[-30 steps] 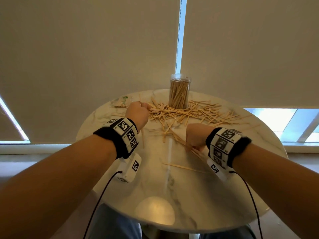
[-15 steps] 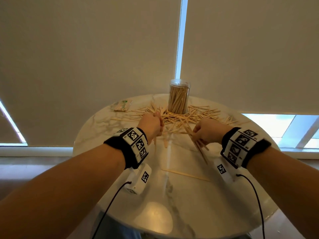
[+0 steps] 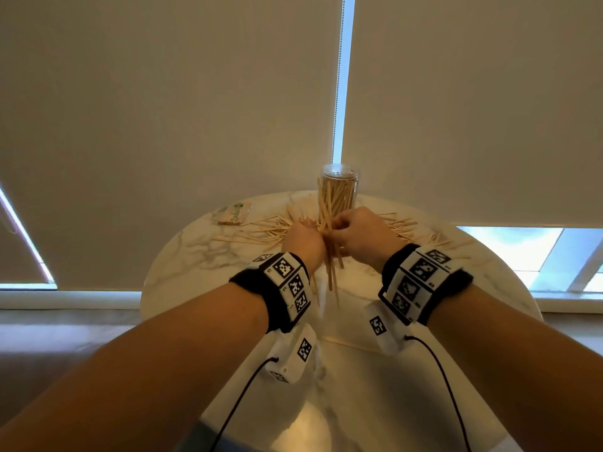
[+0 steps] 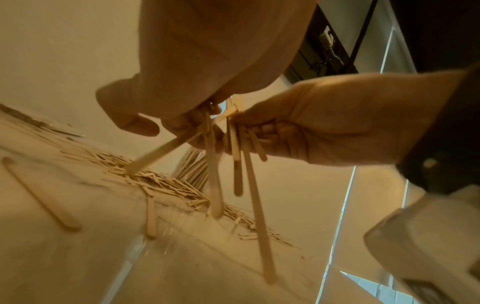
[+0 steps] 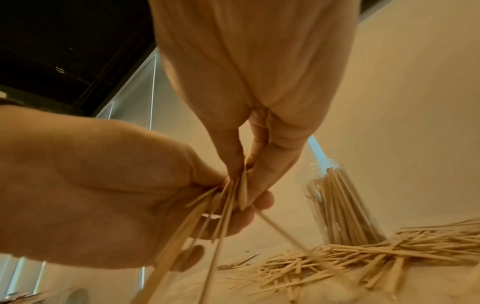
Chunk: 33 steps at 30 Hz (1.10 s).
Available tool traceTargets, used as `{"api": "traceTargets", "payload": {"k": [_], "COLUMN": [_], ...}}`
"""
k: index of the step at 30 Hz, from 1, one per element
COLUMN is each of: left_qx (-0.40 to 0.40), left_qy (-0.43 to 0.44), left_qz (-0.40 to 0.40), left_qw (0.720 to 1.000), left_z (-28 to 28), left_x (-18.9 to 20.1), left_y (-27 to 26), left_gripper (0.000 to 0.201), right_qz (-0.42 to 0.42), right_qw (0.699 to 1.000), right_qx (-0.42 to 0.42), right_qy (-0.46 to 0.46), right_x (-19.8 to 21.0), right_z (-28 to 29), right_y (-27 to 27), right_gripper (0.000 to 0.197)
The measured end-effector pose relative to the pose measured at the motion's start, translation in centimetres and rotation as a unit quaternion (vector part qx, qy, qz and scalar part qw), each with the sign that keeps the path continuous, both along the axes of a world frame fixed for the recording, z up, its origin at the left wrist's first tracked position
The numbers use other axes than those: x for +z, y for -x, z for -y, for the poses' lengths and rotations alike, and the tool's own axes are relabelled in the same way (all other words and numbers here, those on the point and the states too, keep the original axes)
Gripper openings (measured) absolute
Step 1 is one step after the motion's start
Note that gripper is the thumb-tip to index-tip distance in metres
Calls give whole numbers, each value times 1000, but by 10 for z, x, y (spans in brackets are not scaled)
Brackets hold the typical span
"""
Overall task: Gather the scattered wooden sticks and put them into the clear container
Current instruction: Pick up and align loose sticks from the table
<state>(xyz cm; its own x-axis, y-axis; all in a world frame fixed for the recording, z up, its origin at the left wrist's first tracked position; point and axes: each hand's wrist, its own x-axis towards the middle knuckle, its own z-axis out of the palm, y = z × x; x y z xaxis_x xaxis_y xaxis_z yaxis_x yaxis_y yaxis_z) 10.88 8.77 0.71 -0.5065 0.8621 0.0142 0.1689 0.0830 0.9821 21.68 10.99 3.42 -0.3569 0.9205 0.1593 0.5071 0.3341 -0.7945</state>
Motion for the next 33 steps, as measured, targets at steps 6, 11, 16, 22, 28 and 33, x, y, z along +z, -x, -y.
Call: {"api": "traceTargets", "payload": {"k": [6, 11, 16, 22, 28, 33], "left_qx": [35, 54, 44, 89, 74, 6], "left_qy": [-57, -82, -88, -118, -159, -178], "left_qz": [26, 40, 76, 88, 179, 163], "left_qw": [997, 994, 992, 985, 968, 971], "left_z": [-1, 2, 6, -3, -5, 2], "left_x": [-2, 4, 8, 9, 21, 19], "left_y": [8, 13, 14, 19, 34, 23], "left_gripper": [38, 40, 42, 46, 51, 44], "right_qz": [-46, -76, -18, 127, 206, 65], "right_qw": [998, 996, 996, 982, 966, 967], "right_qx": [-2, 20, 18, 79, 135, 153], "right_qy": [-37, -38, -83, -112, 83, 195], "right_x": [1, 3, 10, 18, 3, -2], "right_z": [6, 12, 16, 29, 36, 34], "right_y": [21, 22, 23, 25, 11, 6], "right_gripper": [9, 9, 12, 37, 37, 30]}}
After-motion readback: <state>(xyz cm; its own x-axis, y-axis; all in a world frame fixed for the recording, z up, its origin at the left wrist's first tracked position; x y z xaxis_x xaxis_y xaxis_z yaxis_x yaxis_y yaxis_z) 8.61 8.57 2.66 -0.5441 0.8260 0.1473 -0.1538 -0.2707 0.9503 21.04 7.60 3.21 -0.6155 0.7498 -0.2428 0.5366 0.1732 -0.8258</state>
